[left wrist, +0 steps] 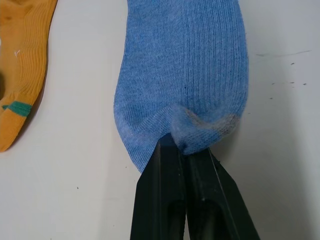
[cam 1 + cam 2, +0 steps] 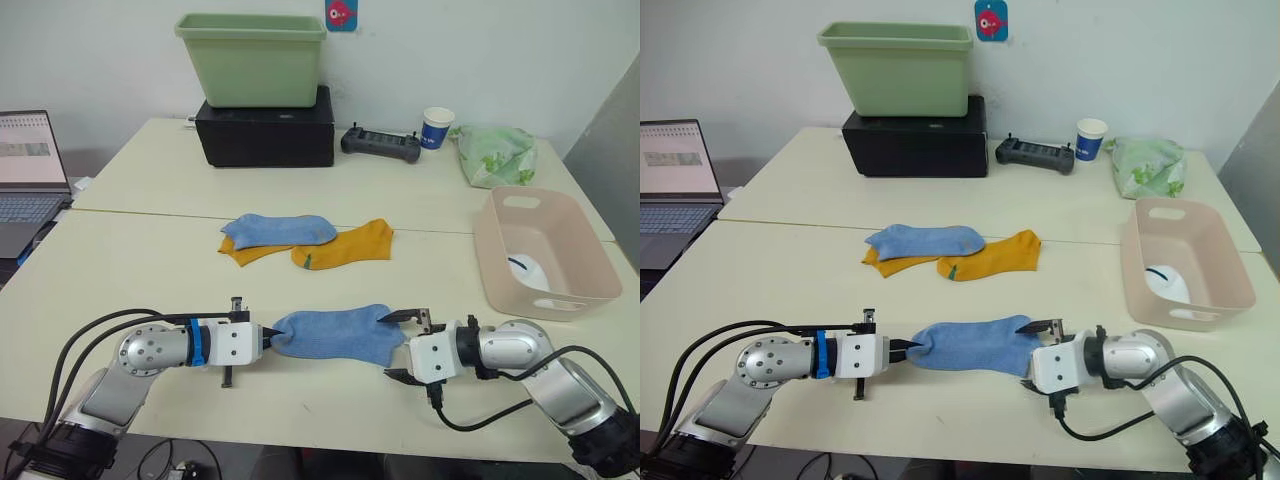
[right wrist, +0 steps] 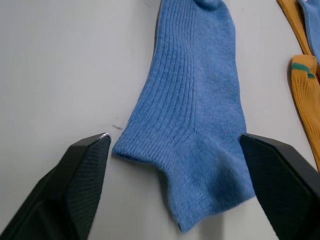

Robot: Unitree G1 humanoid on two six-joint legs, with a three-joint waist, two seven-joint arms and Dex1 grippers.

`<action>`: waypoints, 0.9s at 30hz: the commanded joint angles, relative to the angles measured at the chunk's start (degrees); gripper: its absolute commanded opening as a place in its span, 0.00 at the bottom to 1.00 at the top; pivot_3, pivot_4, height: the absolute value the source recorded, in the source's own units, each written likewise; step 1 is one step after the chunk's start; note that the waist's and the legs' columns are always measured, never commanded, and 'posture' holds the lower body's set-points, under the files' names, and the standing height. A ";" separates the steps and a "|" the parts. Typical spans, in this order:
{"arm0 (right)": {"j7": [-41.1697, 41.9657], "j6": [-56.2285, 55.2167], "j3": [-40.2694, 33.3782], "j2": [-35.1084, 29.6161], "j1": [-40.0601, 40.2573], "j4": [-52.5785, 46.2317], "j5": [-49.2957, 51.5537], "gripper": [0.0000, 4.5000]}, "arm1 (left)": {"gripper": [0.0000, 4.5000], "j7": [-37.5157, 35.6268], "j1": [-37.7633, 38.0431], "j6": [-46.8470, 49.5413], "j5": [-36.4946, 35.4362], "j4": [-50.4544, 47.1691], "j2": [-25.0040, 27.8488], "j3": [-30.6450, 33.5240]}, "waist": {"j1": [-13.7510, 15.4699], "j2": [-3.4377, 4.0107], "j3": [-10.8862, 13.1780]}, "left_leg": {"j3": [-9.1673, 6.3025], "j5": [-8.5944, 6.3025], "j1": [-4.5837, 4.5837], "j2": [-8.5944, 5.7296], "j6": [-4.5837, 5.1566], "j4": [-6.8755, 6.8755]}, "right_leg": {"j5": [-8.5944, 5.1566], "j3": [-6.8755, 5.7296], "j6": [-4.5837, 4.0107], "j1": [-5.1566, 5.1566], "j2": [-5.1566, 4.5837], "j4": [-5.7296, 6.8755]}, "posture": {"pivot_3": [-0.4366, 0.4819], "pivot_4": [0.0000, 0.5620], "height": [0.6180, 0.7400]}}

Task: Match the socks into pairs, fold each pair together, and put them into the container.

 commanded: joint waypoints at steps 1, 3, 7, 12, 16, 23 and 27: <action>0.36 -0.35 1.09 0.56 -0.59 1.95 -0.97 0.71 | 0.00 -0.16 0.01 -1.19 -0.96 -0.28 0.31 0.61 | 0.01 0.00 0.00 | 0.01 0.00 0.00 0.00 0.00 0.00 | 0.00 0.00 0.00 0.00 0.00 0.00 | 0.48 0.27 0.64; 0.89 0.28 1.16 0.71 -0.63 1.92 -0.35 0.53 | 0.00 -0.30 -0.13 -1.30 -1.32 -0.17 0.18 0.64 | 0.04 0.00 0.00 | 0.01 0.00 0.00 -0.01 0.00 0.00 | 0.00 0.00 0.00 0.00 -0.01 0.00 | 0.48 0.27 0.64; 1.90 1.99 0.79 0.84 -0.41 1.37 0.94 0.23 | 0.00 -1.17 -0.53 -2.37 -1.87 0.22 0.16 0.29 | 0.09 0.00 0.00 | 0.01 0.00 0.00 -0.01 0.00 0.00 | 0.00 0.00 0.00 0.00 -0.01 0.01 | 0.48 0.27 0.64; 2.85 6.03 -0.33 1.14 0.00 -0.96 3.73 0.02 | 0.00 -1.91 -1.13 -3.08 -3.19 0.54 -0.02 0.81 | 0.16 0.00 0.01 | 0.00 0.00 -0.02 -0.01 0.00 0.01 | 0.00 -0.02 0.00 0.00 -0.02 0.00 | 0.48 0.27 0.64; 3.73 13.05 -2.53 0.95 1.17 -5.45 9.00 0.02 | 0.00 -2.69 -0.69 3.24 -9.81 -3.58 -0.63 2.34 | 0.20 0.00 0.02 | -0.01 0.00 -0.05 -0.01 0.00 0.00 | 0.00 -0.04 0.00 -0.01 -0.03 0.01 | 0.48 0.27 0.64; 4.03 42.55 -10.95 -0.35 4.15 -19.77 28.79 0.02 | 0.00 -6.32 6.47 29.19 -27.91 -19.91 6.65 7.46 | 0.02 0.00 0.06 | -0.10 0.00 -0.08 0.07 0.00 -0.03 | -0.01 -0.07 0.00 -0.01 -0.02 0.00 | 0.48 0.27 0.64; -1.98 66.45 -18.61 3.09 1.49 -25.19 46.32 0.02 | 0.00 -6.17 10.18 49.63 -45.13 -26.36 12.28 12.32 | 0.07 0.00 0.10 | -0.15 0.00 -0.05 0.09 -0.01 -0.03 | -0.01 -0.15 0.00 0.04 -0.03 0.03 | 0.48 0.27 0.64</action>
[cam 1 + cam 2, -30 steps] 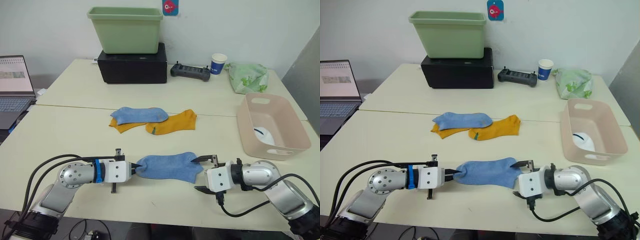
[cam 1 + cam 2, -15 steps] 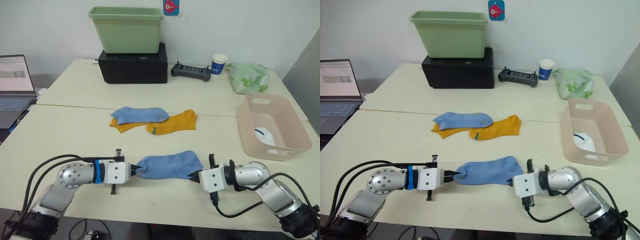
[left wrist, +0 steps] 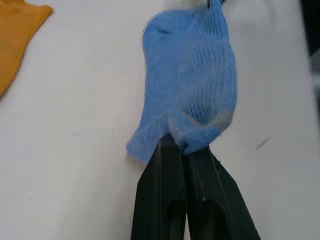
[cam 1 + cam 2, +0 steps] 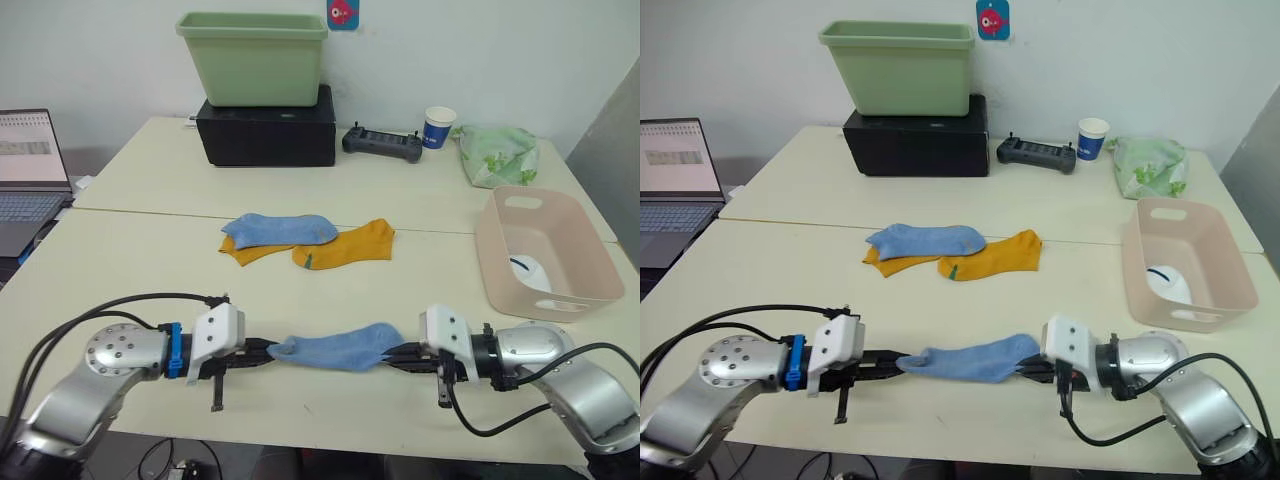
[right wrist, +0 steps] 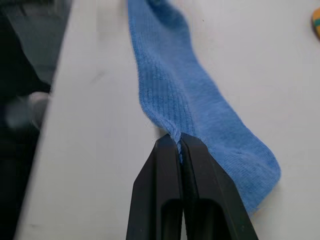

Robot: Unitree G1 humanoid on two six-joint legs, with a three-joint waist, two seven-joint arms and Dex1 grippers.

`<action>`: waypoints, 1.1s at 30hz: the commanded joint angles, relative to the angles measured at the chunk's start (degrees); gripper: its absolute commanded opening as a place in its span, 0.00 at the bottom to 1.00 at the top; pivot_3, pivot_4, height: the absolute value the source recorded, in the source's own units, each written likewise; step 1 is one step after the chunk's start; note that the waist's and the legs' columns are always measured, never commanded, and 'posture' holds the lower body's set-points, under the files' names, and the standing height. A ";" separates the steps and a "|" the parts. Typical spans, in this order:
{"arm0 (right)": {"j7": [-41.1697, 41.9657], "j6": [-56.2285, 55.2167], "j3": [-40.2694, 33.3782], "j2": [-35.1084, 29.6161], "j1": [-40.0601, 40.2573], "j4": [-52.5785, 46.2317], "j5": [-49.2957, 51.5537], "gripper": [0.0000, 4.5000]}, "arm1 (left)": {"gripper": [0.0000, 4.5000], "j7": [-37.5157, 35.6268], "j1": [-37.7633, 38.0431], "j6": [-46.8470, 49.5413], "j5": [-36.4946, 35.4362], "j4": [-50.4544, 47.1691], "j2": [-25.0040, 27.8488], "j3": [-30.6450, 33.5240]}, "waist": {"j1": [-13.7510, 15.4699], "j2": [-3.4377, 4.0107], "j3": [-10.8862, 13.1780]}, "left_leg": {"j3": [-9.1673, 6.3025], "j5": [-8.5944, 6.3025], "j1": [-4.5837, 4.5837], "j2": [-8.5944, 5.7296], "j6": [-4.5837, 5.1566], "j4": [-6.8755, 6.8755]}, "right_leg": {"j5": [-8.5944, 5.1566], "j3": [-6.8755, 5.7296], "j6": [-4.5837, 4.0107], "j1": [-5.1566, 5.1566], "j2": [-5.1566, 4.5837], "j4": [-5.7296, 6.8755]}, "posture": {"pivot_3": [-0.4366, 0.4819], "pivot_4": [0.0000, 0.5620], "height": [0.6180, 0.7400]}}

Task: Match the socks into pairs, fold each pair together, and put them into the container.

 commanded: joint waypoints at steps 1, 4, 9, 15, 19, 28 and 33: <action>-4.98 17.44 -6.32 2.76 -2.69 -4.68 13.84 0.02 | 0.00 0.62 1.01 15.36 -14.86 -4.46 2.50 4.97 | 0.01 0.02 0.02 | 0.00 0.00 0.02 -0.03 0.00 0.00 | 0.00 0.01 0.00 0.01 -0.01 0.00 | 0.48 0.27 0.64; -10.51 30.10 -10.94 8.05 -4.73 -4.07 21.92 0.02 | 0.00 2.05 1.50 24.73 -23.21 -3.05 2.81 7.41 | 0.01 -0.02 0.02 | 0.01 0.00 0.01 -0.07 0.00 0.00 | -0.01 0.02 0.01 0.00 -0.02 -0.01 | 0.48 0.27 0.64; -19.51 39.66 -12.98 14.91 -8.70 -0.04 22.88 0.02 | 0.00 6.76 -0.48 32.81 -26.25 1.18 -0.22 6.11 | -0.01 0.02 0.04 | -0.02 -0.01 -0.02 -0.09 0.01 -0.04 | -0.02 0.05 0.00 -0.08 0.01 -0.05 | 0.48 0.27 0.64; -28.42 40.28 -11.79 18.13 -12.16 5.63 17.80 0.02 | 0.00 12.77 -7.14 38.25 -24.10 9.16 -5.57 4.57 | -0.03 0.01 0.04 | 0.04 -0.01 -0.09 -0.14 0.01 -0.05 | -0.02 0.10 0.00 -0.19 0.01 -0.08 | 0.48 0.27 0.64; -31.86 38.37 -10.65 18.95 -14.58 9.46 14.42 0.02 | 0.00 13.30 -9.66 37.82 -19.03 12.46 -5.80 2.28 | -0.03 0.01 0.04 | 0.08 -0.01 -0.14 -0.14 0.01 -0.07 | -0.01 0.17 0.00 -0.32 0.02 -0.07 | 0.48 0.27 0.64; -33.62 34.51 -7.83 18.70 -16.20 12.90 11.60 0.02 | 0.00 11.56 -15.37 37.38 -10.97 14.86 -5.96 -3.75 | -0.02 0.01 0.04 | 0.14 0.00 -0.38 -0.15 0.00 -0.07 | 0.00 0.22 0.00 -0.54 0.01 -0.05 | 0.48 0.27 0.64; -34.00 32.69 -8.20 19.13 -16.40 13.17 11.16 0.02 | 0.00 10.70 -17.65 37.64 -8.85 16.30 -6.76 -4.58 | -0.01 0.01 0.04 | 0.12 0.00 -0.49 -0.14 0.00 -0.07 | 0.00 0.19 0.00 -0.67 0.02 -0.02 | 0.48 0.27 0.64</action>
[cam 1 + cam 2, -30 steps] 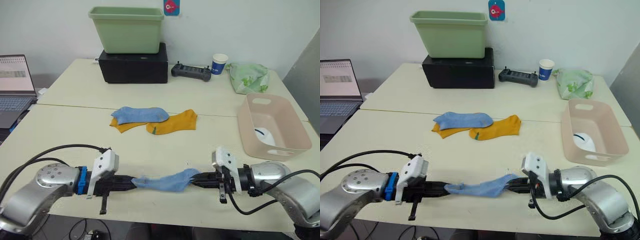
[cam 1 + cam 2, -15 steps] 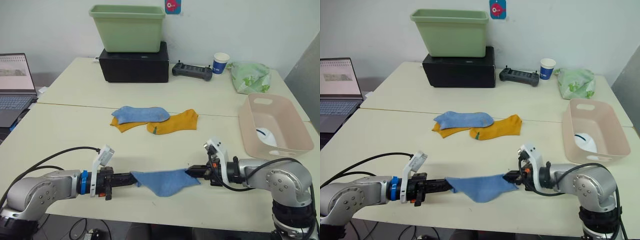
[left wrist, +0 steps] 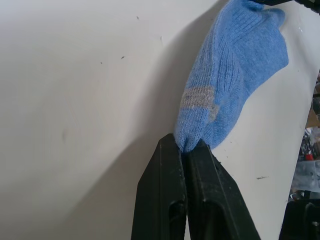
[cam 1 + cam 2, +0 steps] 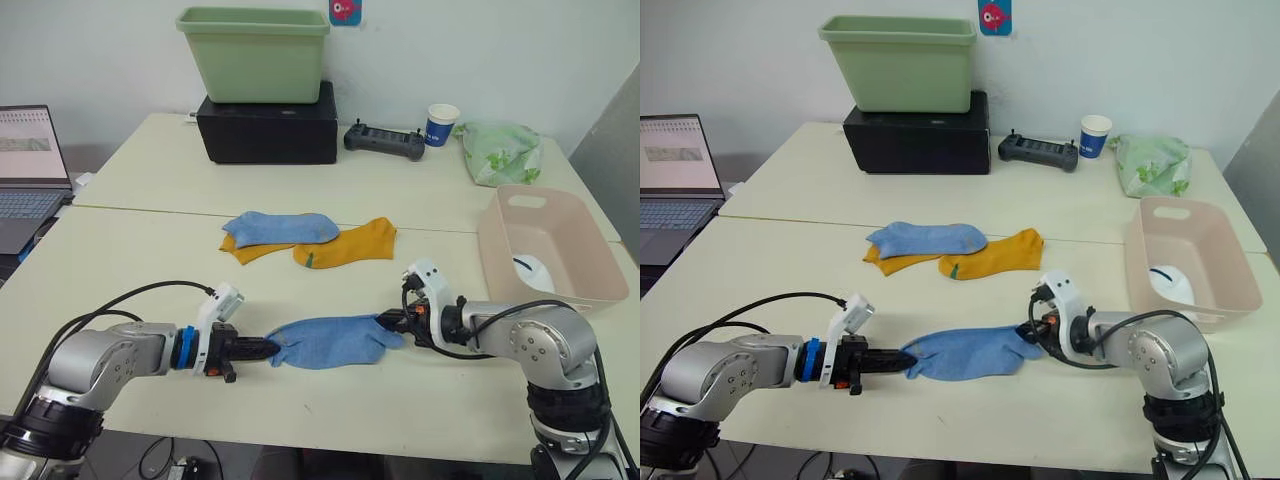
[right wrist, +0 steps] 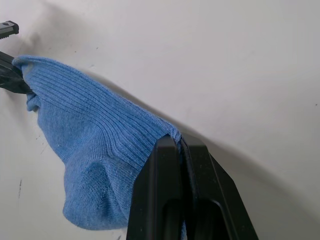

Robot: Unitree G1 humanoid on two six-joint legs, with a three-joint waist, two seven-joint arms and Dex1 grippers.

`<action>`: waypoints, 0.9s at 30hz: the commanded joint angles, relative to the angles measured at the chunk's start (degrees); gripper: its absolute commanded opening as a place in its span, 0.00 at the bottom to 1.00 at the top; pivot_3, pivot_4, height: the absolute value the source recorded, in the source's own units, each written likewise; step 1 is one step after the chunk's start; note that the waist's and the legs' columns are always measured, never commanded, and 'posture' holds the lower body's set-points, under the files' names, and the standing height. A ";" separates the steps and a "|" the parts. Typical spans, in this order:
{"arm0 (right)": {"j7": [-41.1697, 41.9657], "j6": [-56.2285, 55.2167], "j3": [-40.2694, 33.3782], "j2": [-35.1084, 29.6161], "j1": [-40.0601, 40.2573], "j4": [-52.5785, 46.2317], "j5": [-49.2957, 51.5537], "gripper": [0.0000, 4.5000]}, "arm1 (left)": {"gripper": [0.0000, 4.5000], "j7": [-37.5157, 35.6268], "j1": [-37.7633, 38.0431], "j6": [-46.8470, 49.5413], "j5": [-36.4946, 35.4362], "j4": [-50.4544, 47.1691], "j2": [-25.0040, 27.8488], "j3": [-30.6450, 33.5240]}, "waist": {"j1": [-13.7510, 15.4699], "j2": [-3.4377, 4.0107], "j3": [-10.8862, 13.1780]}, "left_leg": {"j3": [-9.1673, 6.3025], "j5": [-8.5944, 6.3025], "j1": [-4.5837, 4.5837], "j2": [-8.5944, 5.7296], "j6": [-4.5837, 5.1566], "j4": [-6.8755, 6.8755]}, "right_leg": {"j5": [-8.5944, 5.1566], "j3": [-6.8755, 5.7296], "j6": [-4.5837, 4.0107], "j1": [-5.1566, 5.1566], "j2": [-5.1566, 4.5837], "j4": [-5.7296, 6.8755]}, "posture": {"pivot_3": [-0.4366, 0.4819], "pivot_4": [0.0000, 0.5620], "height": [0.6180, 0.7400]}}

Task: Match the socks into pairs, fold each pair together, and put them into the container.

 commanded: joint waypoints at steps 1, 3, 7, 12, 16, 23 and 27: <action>-0.48 -2.92 -0.51 -0.19 -0.62 -1.07 -0.76 0.06 | 0.00 -0.56 -1.24 -0.32 1.80 0.76 -0.33 -0.35 | 0.00 0.00 0.00 | 0.00 0.00 -0.03 0.00 0.00 0.00 | 0.00 0.01 0.00 -0.03 0.00 0.02 | 0.48 0.27 0.64; -0.12 -6.09 0.01 -1.81 0.29 -2.13 -1.77 0.16 | 0.00 -0.54 -1.23 -0.89 2.31 0.75 -0.57 0.21 | 0.01 0.00 0.00 | 0.01 0.00 -0.04 0.00 0.00 0.01 | 0.00 0.01 0.00 -0.05 0.00 0.02 | 0.48 0.27 0.64; 1.00 -9.97 -0.18 -3.82 2.02 -3.83 -1.92 0.47 | 0.00 -0.79 -1.17 -1.61 2.31 0.51 -0.90 2.44 | 0.04 -0.01 -0.01 | 0.01 0.00 -0.13 0.00 0.00 0.02 | 0.00 -0.01 0.00 -0.10 -0.02 0.01 | 0.48 0.27 0.64; 2.17 -13.77 -0.45 -6.61 4.12 -5.08 -2.24 0.86 | 0.00 -0.81 0.38 -3.57 3.47 -0.40 -0.56 4.29 | 0.03 -0.01 -0.01 | -0.02 0.00 -0.29 0.01 0.00 0.04 | 0.00 -0.03 0.00 -0.24 -0.01 0.02 | 0.48 0.27 0.64; 4.31 -16.31 0.36 -8.28 6.18 -7.04 -1.42 1.00 | 0.05 0.04 0.41 -5.63 3.25 -1.94 -2.09 7.03 | 0.05 -0.01 -0.01 | -0.05 0.00 -0.37 0.01 0.00 0.05 | 0.00 -0.07 0.00 -0.28 -0.02 0.02 | 0.48 0.27 0.64; 6.45 -20.76 2.99 -10.13 9.14 -9.76 -2.52 1.00 | 0.50 -0.82 2.63 -12.07 6.46 -4.99 0.05 9.76 | -0.01 -0.02 -0.01 | -0.07 0.01 -0.39 0.02 -0.01 0.06 | 0.00 -0.10 0.00 -0.27 -0.03 0.02 | 0.48 0.27 0.64; 6.92 -24.05 3.42 -11.04 11.16 -10.60 -3.49 1.00 | 0.77 2.05 7.05 -17.05 7.41 -8.02 -1.51 15.66 | 0.04 -0.02 -0.01 | -0.08 0.01 -0.38 0.03 -0.01 0.06 | 0.00 -0.10 0.00 -0.28 -0.03 0.01 | 0.48 0.27 0.64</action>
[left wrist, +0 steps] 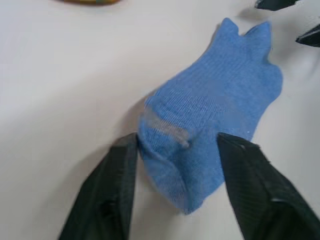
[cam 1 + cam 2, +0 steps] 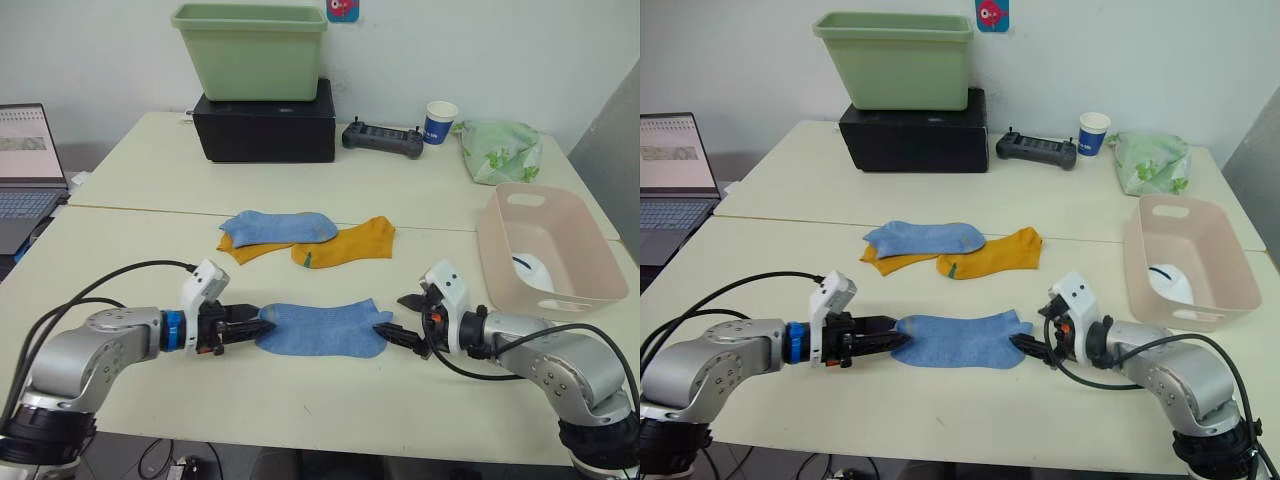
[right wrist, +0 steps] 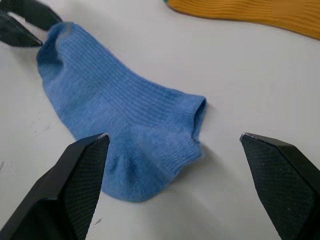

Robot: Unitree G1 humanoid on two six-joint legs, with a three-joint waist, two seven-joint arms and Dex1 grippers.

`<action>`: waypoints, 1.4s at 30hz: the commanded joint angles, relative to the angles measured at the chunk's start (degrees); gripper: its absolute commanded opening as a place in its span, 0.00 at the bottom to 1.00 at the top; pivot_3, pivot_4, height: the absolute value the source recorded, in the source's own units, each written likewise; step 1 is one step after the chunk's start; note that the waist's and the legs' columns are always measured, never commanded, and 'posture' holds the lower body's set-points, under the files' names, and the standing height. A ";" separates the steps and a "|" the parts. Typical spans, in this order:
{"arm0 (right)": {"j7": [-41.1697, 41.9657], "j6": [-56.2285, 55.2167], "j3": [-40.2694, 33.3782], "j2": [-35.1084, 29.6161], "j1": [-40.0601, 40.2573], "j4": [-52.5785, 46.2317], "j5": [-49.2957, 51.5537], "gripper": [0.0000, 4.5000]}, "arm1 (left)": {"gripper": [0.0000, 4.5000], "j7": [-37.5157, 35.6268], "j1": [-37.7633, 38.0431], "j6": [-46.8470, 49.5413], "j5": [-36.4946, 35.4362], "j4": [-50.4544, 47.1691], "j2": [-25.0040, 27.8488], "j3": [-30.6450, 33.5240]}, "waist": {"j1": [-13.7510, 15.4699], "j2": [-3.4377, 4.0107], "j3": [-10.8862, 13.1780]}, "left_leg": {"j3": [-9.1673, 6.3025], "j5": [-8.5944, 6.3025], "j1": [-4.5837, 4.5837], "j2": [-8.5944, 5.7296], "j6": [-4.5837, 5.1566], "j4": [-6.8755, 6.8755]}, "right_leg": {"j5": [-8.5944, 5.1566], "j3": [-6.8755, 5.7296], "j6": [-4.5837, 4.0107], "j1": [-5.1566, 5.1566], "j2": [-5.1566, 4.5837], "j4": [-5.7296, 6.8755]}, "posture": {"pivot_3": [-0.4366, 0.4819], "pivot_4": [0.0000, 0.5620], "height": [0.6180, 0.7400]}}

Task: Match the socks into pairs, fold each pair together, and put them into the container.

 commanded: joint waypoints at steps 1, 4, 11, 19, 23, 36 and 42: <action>0.75 -4.40 -0.23 -0.62 1.67 -2.85 -0.93 1.00 | 0.84 4.21 4.01 -6.28 0.95 -3.98 -3.23 8.23 | 0.04 0.00 0.00 | 0.00 0.00 0.00 0.01 0.00 0.00 | 0.00 0.00 0.00 0.00 -0.01 0.00 | 0.48 0.27 0.64; 0.33 -8.03 0.59 -0.01 3.73 -2.84 -2.86 1.00 | 0.97 8.02 8.91 -10.74 3.76 -5.69 -7.15 10.21 | 0.06 -0.02 -0.02 | 0.02 0.00 -0.01 0.00 -0.01 0.01 | 0.00 0.02 0.00 0.02 -0.07 -0.02 | 0.48 0.27 0.64; -2.03 -13.38 2.28 2.76 6.45 0.47 -7.47 1.00 | 0.97 13.49 12.83 -9.82 4.09 -8.12 -13.62 7.38 | 0.07 -0.07 -0.05 | 0.01 0.01 0.00 -0.02 -0.03 0.04 | 0.05 -0.02 0.08 0.07 -0.09 0.00 | 0.48 0.27 0.64; -1.66 -15.64 5.93 4.01 7.93 2.96 -10.53 0.80 | 0.78 15.65 12.70 -7.14 4.52 -8.40 -16.00 2.77 | 0.03 -0.09 -0.08 | 0.01 0.02 0.00 -0.01 -0.03 0.05 | 0.07 -0.01 0.10 0.06 -0.05 0.00 | 0.48 0.27 0.64; -0.67 -16.81 7.59 3.49 8.18 2.51 -11.70 0.48 | 0.50 15.00 13.17 -6.67 5.17 -7.60 -16.08 0.48 | 0.06 -0.08 -0.10 | 0.01 0.02 0.03 -0.02 -0.03 0.05 | 0.07 -0.01 0.11 0.10 -0.05 0.00 | 0.48 0.27 0.64; 5.00 -16.42 5.90 -0.56 11.87 -2.26 -8.77 0.00 | 0.01 11.37 14.42 -3.28 0.39 -11.85 -13.06 2.50 | 0.08 -0.09 -0.10 | 0.01 0.02 0.02 -0.03 -0.03 0.07 | 0.07 -0.02 0.11 0.11 -0.08 -0.01 | 0.48 0.27 0.64; 7.21 -13.88 3.46 -5.23 16.89 -6.76 -5.19 0.00 | 0.01 10.08 19.92 -1.32 -1.57 -14.62 -9.78 4.72 | 0.04 -0.09 -0.10 | -0.04 0.01 0.04 -0.02 -0.03 0.06 | 0.07 -0.02 0.11 0.14 -0.08 0.00 | 0.48 0.27 0.64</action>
